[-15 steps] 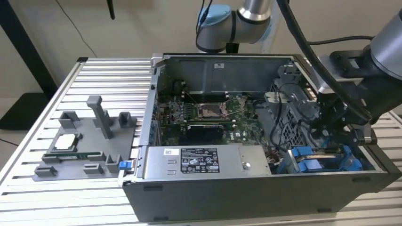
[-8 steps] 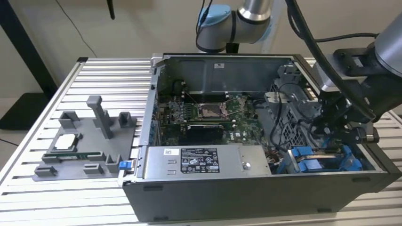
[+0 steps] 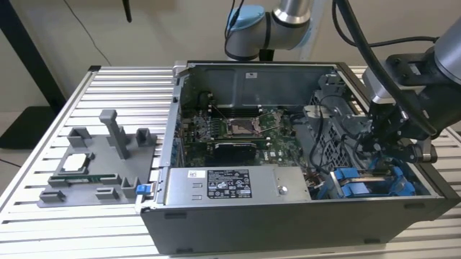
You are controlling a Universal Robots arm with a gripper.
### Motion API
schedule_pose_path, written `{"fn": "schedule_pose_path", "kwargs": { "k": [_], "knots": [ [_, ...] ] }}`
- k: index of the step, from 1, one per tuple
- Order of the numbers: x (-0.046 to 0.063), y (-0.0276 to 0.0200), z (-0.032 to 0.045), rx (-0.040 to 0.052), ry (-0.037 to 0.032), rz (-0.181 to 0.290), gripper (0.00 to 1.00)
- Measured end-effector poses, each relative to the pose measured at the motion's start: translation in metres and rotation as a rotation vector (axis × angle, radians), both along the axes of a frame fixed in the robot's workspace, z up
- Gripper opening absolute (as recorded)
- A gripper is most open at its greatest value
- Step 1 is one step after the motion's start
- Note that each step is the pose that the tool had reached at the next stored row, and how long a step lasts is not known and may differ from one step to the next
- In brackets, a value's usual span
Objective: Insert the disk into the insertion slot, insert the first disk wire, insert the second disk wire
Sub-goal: 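Insert the second disk wire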
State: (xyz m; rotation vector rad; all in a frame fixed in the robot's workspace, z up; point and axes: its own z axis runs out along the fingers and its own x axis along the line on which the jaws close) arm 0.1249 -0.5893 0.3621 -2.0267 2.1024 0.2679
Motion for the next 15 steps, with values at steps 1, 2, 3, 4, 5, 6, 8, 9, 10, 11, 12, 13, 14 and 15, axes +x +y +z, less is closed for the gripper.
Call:
{"fn": "schedule_pose_path", "kwargs": {
  "k": [1, 2, 3, 4, 5, 6, 8, 9, 10, 11, 12, 13, 14, 15],
  "knots": [
    [0.0000, 0.0000, 0.0000, 0.0000, 0.0000, 0.000, 0.00],
    [0.0000, -0.0001, 0.0000, 0.0000, 0.0000, 0.000, 0.00],
    [0.0000, -0.0003, -0.0001, 0.0000, 0.0000, 0.000, 0.00],
    [0.0000, -0.0008, -0.0001, -0.0015, 0.0000, 0.000, 0.00],
    [0.0001, -0.0016, -0.0001, -0.0108, 0.0000, 0.000, 0.00],
    [0.0001, -0.0022, -0.0001, -0.0272, 0.0000, 0.000, 0.00],
    [0.0001, -0.0036, 0.0000, -0.0618, 0.0000, 0.000, 0.00],
    [0.0001, -0.0037, -0.0001, -0.0766, 0.0000, 0.000, 0.00],
    [0.0001, -0.0037, -0.0004, -0.0887, 0.0000, 0.000, 0.00],
    [0.0001, -0.0037, -0.0012, -0.0961, 0.0000, 0.000, 0.00],
    [0.0001, -0.0037, -0.0021, -0.1016, 0.0000, 0.000, 0.00],
    [0.0001, -0.0037, -0.0032, -0.1067, 0.0000, 0.000, 0.00],
    [0.0001, -0.0036, -0.0045, -0.1118, -0.0001, 0.000, 0.00],
    [0.0001, -0.0032, -0.0057, -0.1156, -0.0001, 0.000, 0.00]
  ]
}}
